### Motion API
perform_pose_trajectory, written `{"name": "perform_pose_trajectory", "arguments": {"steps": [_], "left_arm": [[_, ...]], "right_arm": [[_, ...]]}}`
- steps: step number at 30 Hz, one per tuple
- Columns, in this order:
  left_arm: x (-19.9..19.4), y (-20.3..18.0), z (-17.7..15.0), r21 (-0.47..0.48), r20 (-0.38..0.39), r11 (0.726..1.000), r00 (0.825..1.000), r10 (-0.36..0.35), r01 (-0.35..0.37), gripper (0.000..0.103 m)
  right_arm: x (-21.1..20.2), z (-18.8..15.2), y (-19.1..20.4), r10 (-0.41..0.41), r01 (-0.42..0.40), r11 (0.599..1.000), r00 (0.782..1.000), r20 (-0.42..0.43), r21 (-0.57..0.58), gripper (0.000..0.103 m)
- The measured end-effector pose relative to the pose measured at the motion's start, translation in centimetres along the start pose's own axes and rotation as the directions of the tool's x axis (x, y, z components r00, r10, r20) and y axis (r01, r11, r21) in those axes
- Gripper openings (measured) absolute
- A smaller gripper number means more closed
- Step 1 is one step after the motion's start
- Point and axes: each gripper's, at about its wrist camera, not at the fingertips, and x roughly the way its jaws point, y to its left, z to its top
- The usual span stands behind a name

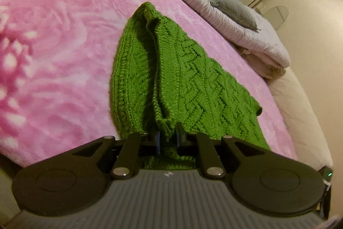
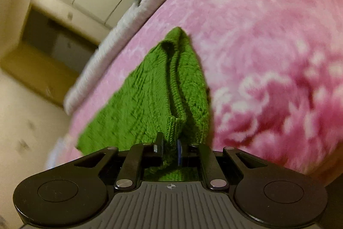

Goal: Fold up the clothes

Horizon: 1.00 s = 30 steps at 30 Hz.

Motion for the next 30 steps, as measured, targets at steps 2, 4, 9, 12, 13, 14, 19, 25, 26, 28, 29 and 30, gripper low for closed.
{"name": "perform_pose_trajectory", "arguments": {"steps": [2,4,9,12,13,14,19,25,26,28,29,30], "left_arm": [[-1.2,-0.8,0.6,0.031,0.001,0.998,0.999,0.051,-0.051,0.016],[-2.5,-2.1,1.2,0.111,0.031,0.989,0.995,0.091,-0.094,0.015],[-2.4,-5.1,1.6,0.268,0.07,0.958,0.994,0.087,-0.103,0.016],[-0.1,-5.8,0.5,0.332,0.044,0.936,0.993,0.108,-0.116,0.016],[0.6,-5.6,-0.2,0.35,0.035,0.926,0.99,0.135,-0.139,0.016],[1.3,-5.4,-0.8,0.368,0.026,0.915,0.986,0.165,-0.163,0.015],[0.1,-4.8,1.3,0.358,-0.032,0.927,0.991,0.132,-0.112,0.015],[2.2,-5.4,8.3,0.432,0.1,0.887,0.986,0.131,-0.162,0.015],[3.1,-5.6,9.4,0.45,0.116,0.877,0.985,0.131,-0.17,0.015],[5.3,-6.2,11.0,0.491,0.134,0.851,0.981,0.14,-0.188,0.015],[6.4,-6.3,11.5,0.511,0.137,0.838,0.981,0.141,-0.192,0.015],[7.5,-6.5,12.0,0.531,0.14,0.825,0.98,0.141,-0.194,0.015]], "right_arm": [[-0.5,0.3,1.7,-0.075,0.074,0.991,0.997,-0.008,-0.113,0.018],[-1.4,0.4,3.5,-0.14,0.144,0.965,0.99,0.034,-0.221,0.029],[-1.3,-0.3,7.2,-0.174,0.218,0.858,0.975,0.136,-0.464,0.031],[0.8,-1.6,7.8,-0.156,0.19,0.818,0.982,0.108,-0.543,0.031],[1.5,-2.3,7.6,-0.158,0.184,0.806,0.983,0.095,-0.562,0.031],[2.3,-3.0,7.3,-0.165,0.18,0.794,0.983,0.079,-0.581,0.031],[2.3,-1.8,6.5,-0.173,0.104,0.79,0.983,-0.058,-0.605,0.031],[3.0,6.8,6.1,-0.108,0.096,0.811,0.994,0.013,-0.577,0.031],[3.9,8.1,6.2,-0.116,0.114,0.8,0.993,0.034,-0.59,0.031],[6.4,9.9,6.8,-0.121,0.119,0.77,0.992,0.039,-0.627,0.031],[7.9,10.6,7.2,-0.112,0.104,0.752,0.993,0.029,-0.651,0.031],[9.3,10.9,7.3,-0.105,0.089,0.737,0.994,0.016,-0.67,0.031]]}}
